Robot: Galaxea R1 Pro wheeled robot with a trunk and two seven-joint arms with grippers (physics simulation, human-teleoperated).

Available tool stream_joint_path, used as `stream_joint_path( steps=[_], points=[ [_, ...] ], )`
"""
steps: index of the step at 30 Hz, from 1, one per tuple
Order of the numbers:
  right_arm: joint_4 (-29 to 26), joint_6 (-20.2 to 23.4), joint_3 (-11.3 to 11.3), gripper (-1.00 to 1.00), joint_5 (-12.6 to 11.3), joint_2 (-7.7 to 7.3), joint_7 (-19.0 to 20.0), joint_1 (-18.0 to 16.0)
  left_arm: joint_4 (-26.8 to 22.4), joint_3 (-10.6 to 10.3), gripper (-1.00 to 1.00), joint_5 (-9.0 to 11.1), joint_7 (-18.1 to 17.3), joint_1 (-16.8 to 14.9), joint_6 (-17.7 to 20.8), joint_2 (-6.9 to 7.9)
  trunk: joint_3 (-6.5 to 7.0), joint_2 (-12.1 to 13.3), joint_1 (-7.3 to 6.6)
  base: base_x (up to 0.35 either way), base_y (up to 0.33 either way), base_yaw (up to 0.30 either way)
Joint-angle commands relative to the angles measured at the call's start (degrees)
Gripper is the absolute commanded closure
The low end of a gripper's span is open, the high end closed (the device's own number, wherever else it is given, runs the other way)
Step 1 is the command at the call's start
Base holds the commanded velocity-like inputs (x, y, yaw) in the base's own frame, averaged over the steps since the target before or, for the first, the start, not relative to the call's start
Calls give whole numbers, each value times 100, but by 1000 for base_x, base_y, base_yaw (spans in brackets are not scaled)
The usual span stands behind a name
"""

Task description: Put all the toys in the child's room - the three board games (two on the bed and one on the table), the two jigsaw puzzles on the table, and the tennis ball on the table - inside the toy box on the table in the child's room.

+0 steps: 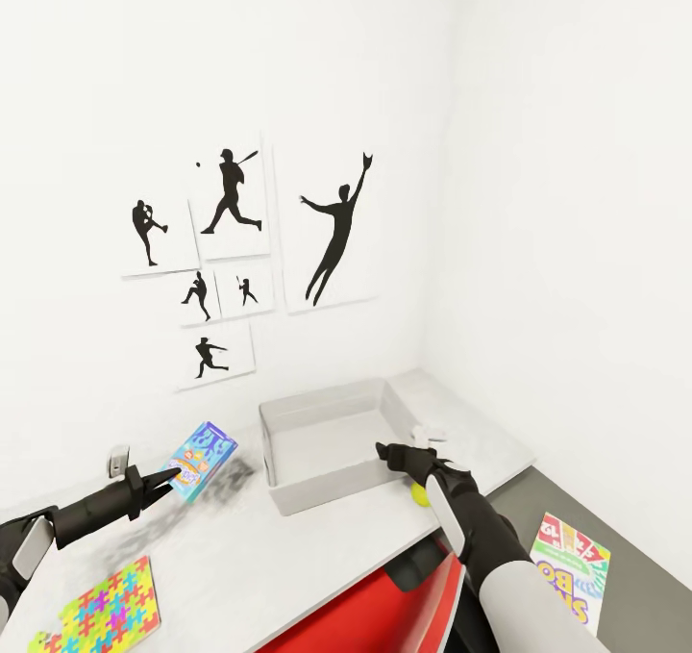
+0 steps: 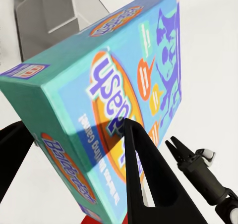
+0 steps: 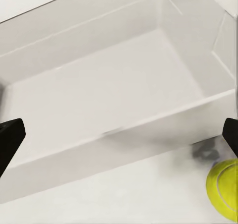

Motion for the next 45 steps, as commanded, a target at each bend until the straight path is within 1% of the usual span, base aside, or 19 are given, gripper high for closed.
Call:
stream_joint_path(
  steps=[1,3,5,7,11,26,29,32,35,36,37,38,40,41,42,43,44,45],
  points=[
    [-6,24,-4,-100,-41,-5,-4,0,4,10,100,14,-7,0,35,1,-2,-4,2,0,0,0],
    [-6,1,-8,-100,-47,-14,-4,0,5,10,100,14,-5,0,35,1,-2,-4,2,0,0,0],
    [-19,-113,-11,-100,-51,-25,-2,-5,4,8,100,14,-5,0,35,0,-2,-4,2,0,0,0],
    [-120,-228,-12,-100,-54,-37,0,-7,5,9,100,14,-4,-3,35,-1,-2,-4,2,0,0,0],
    [-271,-284,-16,-100,-60,-48,0,-9,5,6,100,14,-1,-3,35,-1,-2,-4,2,0,0,0],
    [-350,-297,-27,-100,-62,-58,-7,-9,3,7,100,14,-16,-3,35,-1,-2,-4,2,0,0,0],
    [-498,-275,-30,-100,-62,-63,-3,-4,-1,15,100,14,-33,-3,35,4,-2,-4,2,0,0,0],
    [-792,-192,-30,-100,-62,-65,15,106,-63,23,100,26,-54,-3,59,11,-2,-4,2,0,0,0],
    [-1169,24,-36,-100,-64,-66,23,272,-286,31,100,53,-70,2,121,10,-2,-4,2,0,0,0],
    [-1311,100,-37,-100,-64,-66,24,328,-410,44,100,62,-96,2,218,9,-2,-4,2,0,0,0],
    [-1489,172,-38,-100,-65,-66,25,400,-665,53,100,70,-171,3,502,3,-2,-4,2,0,0,0],
    [-1535,187,-38,-100,-64,-66,26,420,-771,53,100,71,-194,3,609,-3,-2,-4,2,0,0,0],
    [-1644,227,-39,-100,-65,-66,26,472,-1266,53,100,78,-253,3,974,-35,-2,-4,2,0,0,0],
    [-1672,238,-39,-100,-65,-67,26,485,-1546,47,100,82,-269,3,1088,-50,-2,-4,2,0,0,0],
    [-1681,241,-41,-100,-65,-69,27,490,-1684,43,100,82,-276,4,1129,-58,-2,-4,2,0,0,0],
    [-1695,249,-44,-100,-67,-71,27,497,-1936,37,100,83,-282,0,1191,-85,-2,-4,2,0,0,0],
    [-1707,264,-47,-100,-67,-72,27,501,-2157,34,100,83,-287,-3,1231,-136,-2,-4,2,0,0,0],
    [-1715,273,-49,-100,-67,-73,27,503,-2248,32,100,84,-288,-5,1246,-169,-2,-4,2,0,0,0]
  ],
)
